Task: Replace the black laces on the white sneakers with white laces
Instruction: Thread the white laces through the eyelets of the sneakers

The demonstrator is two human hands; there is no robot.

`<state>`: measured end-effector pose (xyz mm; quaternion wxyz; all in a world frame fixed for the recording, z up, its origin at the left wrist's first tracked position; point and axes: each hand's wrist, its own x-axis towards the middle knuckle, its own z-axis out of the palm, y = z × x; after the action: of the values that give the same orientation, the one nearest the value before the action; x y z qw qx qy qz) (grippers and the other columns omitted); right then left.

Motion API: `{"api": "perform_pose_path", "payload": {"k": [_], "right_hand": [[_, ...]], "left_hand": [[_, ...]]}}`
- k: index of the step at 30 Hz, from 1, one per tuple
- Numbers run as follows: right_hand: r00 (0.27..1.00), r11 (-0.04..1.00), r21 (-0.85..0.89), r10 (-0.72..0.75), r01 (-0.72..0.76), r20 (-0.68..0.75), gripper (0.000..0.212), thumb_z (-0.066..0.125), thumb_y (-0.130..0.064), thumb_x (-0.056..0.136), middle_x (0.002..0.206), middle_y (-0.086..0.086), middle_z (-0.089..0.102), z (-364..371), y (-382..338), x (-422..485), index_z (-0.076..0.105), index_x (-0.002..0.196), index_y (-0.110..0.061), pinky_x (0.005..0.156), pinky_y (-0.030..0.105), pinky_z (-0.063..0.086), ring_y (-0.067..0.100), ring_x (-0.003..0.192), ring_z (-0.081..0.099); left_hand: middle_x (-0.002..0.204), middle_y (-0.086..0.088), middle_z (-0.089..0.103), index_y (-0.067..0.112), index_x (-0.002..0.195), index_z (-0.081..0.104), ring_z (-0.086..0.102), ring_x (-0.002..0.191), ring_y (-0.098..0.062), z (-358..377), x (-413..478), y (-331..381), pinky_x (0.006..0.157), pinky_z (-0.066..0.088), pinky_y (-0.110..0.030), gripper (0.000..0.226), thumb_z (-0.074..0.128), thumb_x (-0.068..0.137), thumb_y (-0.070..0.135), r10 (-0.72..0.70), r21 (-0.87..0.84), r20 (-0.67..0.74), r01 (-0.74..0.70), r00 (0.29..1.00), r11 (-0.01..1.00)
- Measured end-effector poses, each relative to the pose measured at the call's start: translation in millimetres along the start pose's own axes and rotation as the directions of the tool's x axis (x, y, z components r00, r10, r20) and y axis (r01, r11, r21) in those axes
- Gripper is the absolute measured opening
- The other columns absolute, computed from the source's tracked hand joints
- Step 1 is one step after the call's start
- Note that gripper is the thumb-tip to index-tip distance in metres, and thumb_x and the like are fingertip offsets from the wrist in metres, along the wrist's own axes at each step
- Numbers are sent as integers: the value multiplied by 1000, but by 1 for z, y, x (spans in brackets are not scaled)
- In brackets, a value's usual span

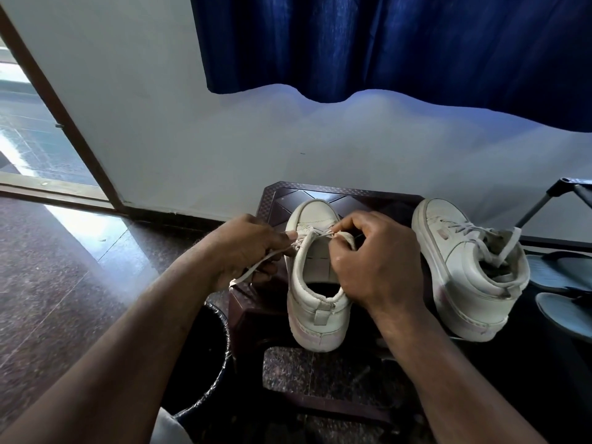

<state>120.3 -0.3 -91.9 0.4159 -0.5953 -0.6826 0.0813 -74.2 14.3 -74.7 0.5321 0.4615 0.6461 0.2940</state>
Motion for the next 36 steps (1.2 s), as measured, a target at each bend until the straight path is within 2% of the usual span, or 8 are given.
{"api": "perform_pose_path", "payload": {"k": [5,9,12,16,21,28,31,36], "right_hand": [[998,998,42,49,-47,-41,15,59,-29,76,80,-13,69,2,-3,-2,72,81,-24,67,32,55,9,71,62],[996,995,67,75,-72,-53,19,57,-30,75,81,-12,70,1,-4,-4,73,82,-24,69,33,55,10,74,64],[995,993,87,88,-84,-49,18,57,-30,75,81,-12,70,1,-3,-4,73,81,-25,69,33,55,9,74,64],[998,993,103,55,-52,-29,19,58,-36,82,77,-11,70,2,1,-3,71,78,-23,69,35,54,9,73,64],[995,953,284,100,-105,30,51,53,-54,97,77,2,73,2,4,1,71,79,-9,72,42,52,19,77,68],[978,897,394,167,-202,121,17,72,-32,96,83,-13,78,2,5,8,80,87,-21,79,26,55,2,82,72],[966,842,484,158,-239,203,8,74,-20,94,89,-7,79,4,5,14,81,92,-18,84,29,57,8,88,73],[892,749,539,155,-386,424,14,68,-12,86,89,1,80,7,-1,21,82,86,-15,91,40,59,14,88,73]], "left_hand": [[82,-6,70,10,112,69,62,59,-17,0,0,-4,51,50,-26,16,70,97,16,97,-40,65,-94,993,995],[85,-11,65,10,101,71,61,68,-23,6,7,-7,68,52,-39,8,72,94,7,224,63,23,-225,974,972],[73,-2,70,14,88,72,63,57,-19,7,7,-4,58,55,-32,11,68,94,6,273,221,-64,-254,960,942],[76,-3,74,15,84,76,62,57,-15,1,8,-2,59,53,-32,12,74,91,5,373,103,-144,-361,917,927],[77,1,76,21,90,81,70,65,-12,5,9,3,74,62,-41,12,81,87,9,455,19,-187,-460,870,888],[70,-5,69,12,88,76,63,61,-18,12,9,3,65,53,-33,10,75,84,4,382,-179,-261,-434,886,883],[70,-7,70,12,85,75,64,63,-20,22,7,4,66,55,-32,15,70,86,-3,388,-222,-297,-459,872,860],[66,4,74,22,81,76,68,60,-10,32,9,11,64,55,-27,12,79,82,10,472,23,-350,-496,809,868]]}}
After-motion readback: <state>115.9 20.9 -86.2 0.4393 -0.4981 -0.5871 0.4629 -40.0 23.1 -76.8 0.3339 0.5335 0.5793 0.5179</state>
